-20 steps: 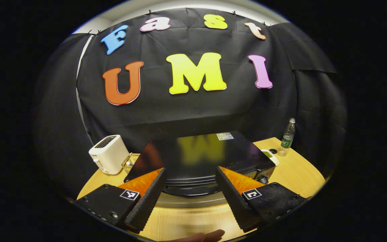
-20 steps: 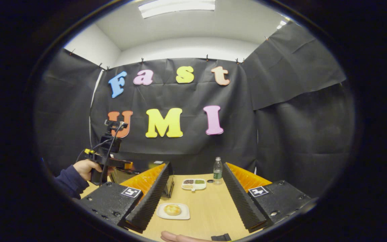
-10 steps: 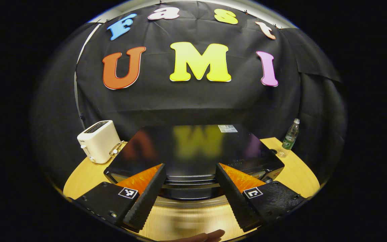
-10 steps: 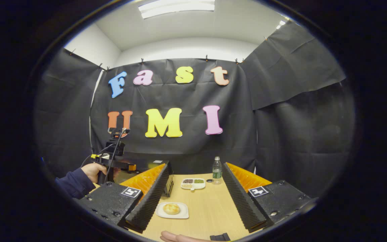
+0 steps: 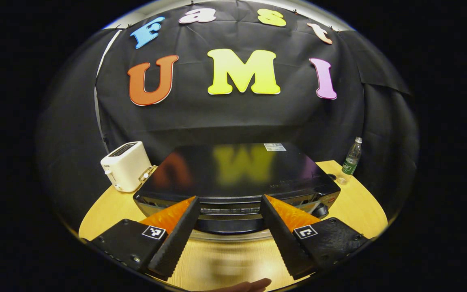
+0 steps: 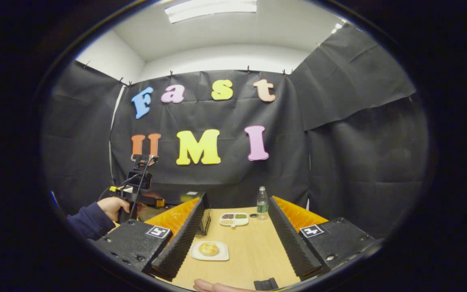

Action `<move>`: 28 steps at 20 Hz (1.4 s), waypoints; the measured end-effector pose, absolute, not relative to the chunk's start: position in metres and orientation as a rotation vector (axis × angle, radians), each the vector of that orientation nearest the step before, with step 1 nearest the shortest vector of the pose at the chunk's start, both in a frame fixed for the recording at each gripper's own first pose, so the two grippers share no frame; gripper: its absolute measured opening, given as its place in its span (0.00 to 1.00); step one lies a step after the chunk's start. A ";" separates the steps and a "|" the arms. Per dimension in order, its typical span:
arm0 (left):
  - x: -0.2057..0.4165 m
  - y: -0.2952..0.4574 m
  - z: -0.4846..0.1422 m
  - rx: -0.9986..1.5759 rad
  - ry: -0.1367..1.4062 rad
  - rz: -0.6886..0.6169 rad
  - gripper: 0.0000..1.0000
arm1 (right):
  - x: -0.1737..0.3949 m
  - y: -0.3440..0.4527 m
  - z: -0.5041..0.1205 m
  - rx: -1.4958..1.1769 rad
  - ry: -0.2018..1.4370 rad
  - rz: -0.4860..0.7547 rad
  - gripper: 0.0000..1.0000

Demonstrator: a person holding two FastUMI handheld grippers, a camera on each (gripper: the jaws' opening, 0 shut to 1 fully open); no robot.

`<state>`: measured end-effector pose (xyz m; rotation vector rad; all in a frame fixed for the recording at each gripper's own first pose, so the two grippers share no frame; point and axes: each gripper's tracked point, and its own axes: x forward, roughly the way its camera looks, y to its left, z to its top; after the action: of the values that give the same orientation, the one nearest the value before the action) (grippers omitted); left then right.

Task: Open the electric oven with the left hand, put the food in, and close the electric oven.

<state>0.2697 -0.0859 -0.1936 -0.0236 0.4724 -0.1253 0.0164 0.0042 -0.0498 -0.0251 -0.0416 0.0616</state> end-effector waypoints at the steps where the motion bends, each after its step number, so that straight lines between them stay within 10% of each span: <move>1: 0.265 -0.085 -0.193 -0.023 0.473 -0.123 0.99 | 0.015 0.003 -0.050 -0.027 -0.039 0.056 0.99; 9: 0.201 -0.104 -0.261 -0.078 0.710 -0.159 1.00 | 0.009 0.005 -0.049 -0.030 -0.036 0.048 0.99; 10: 0.194 -0.107 -0.272 -0.078 0.724 -0.163 0.87 | 0.007 0.004 -0.049 -0.034 -0.040 0.044 0.99; 14: 0.182 -0.105 -0.287 -0.055 0.719 -0.159 1.00 | 0.005 0.005 -0.050 -0.028 -0.042 0.047 0.99; 28: 0.139 -0.099 -0.334 -0.040 0.852 -0.176 0.94 | 0.015 0.006 -0.073 -0.018 0.014 0.046 0.99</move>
<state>0.1390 -0.0987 -0.3340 -0.0402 0.8516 -0.1761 0.0151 0.0060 -0.0733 -0.0184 0.0143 0.0459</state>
